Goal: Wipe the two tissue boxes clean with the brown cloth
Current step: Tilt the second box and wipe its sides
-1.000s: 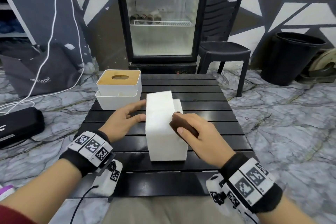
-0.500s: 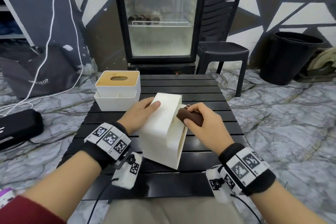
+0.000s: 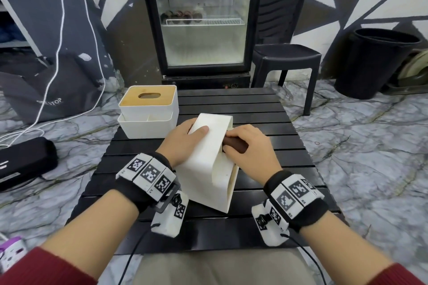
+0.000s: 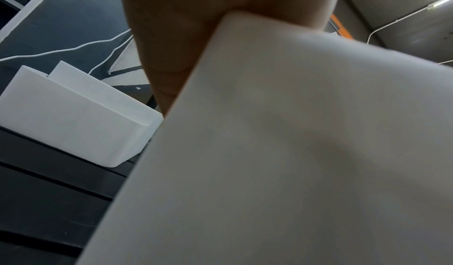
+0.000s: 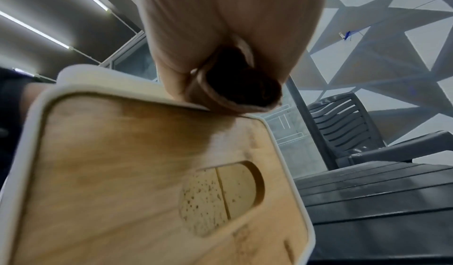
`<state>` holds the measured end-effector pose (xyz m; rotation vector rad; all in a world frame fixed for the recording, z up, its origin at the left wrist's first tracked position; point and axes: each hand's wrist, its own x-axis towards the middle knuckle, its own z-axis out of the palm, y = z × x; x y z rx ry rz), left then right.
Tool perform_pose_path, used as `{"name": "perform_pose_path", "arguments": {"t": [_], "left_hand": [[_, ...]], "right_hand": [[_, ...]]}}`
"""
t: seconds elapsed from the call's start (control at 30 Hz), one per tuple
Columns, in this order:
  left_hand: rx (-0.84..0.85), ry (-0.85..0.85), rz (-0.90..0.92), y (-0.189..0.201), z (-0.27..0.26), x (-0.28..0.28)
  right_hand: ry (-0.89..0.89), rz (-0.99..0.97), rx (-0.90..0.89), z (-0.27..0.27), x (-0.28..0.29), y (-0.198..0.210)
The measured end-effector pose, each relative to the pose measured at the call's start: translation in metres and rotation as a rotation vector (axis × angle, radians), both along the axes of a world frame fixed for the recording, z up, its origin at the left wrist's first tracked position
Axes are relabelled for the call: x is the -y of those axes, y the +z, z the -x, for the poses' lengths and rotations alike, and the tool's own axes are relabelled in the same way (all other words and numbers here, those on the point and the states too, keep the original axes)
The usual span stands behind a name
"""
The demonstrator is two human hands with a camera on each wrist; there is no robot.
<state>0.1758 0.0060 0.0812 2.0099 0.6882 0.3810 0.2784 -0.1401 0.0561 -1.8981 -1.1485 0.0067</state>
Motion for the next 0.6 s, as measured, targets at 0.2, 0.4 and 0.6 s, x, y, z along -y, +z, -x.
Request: {"name": "perform_pose_path", "arguments": {"t": [0.2, 0.4, 0.6], "left_hand": [[-0.030, 0.003, -0.031, -0.002, -0.005, -0.003], [-0.054, -0.007, -0.040, -0.003, -0.006, -0.005], [-0.034, -0.003, -0.035, -0.003, -0.008, -0.002]], "right_hand": [[0.021, 0.021, 0.094, -0.011, -0.003, -0.009], [0.009, 0.002, 0.054, -0.027, -0.015, -0.012], [-0.036, -0.012, 0.029, -0.033, -0.022, -0.015]]}}
